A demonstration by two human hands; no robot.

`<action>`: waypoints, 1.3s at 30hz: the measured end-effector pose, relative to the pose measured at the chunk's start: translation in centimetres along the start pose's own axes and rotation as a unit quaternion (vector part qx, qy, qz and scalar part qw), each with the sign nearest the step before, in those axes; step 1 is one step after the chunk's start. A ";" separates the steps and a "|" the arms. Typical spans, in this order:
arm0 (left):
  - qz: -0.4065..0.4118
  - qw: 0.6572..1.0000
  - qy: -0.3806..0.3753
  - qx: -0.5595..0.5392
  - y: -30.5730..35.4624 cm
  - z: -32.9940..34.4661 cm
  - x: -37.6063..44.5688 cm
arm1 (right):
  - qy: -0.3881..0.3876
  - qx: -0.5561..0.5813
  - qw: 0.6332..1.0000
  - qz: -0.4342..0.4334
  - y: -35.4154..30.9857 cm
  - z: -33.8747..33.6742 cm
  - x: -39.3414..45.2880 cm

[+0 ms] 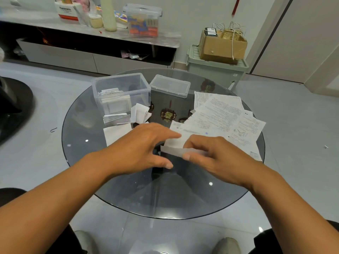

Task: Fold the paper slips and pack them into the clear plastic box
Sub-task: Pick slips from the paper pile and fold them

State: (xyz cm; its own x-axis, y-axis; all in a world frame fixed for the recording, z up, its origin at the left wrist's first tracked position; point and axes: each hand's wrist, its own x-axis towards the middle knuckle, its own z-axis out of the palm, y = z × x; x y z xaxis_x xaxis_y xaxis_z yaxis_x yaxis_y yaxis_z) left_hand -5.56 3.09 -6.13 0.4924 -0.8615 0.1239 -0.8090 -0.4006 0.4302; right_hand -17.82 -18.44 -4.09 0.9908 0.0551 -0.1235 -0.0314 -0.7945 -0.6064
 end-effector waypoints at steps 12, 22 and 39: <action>-0.124 0.971 -0.007 -0.204 0.6 1.1 -0.1 | -0.008 0.097 0.987 0.126 1.9 -2.6 -0.6; -0.152 0.982 0.075 -0.085 1.4 2.8 1.0 | 0.089 0.013 0.973 0.214 1.5 0.4 0.7; -0.018 0.996 -0.017 0.085 1.0 2.6 1.3 | 0.179 0.243 0.942 0.144 0.2 -0.5 0.7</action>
State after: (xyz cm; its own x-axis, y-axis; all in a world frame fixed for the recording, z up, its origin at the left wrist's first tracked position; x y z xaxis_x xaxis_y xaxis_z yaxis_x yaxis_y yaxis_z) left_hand -6.57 0.70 -7.83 0.5131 -0.8546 0.0803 -0.8352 -0.4755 0.2762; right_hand -17.09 -18.86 -3.93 0.9096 -0.3984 -0.1179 -0.2768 -0.3696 -0.8870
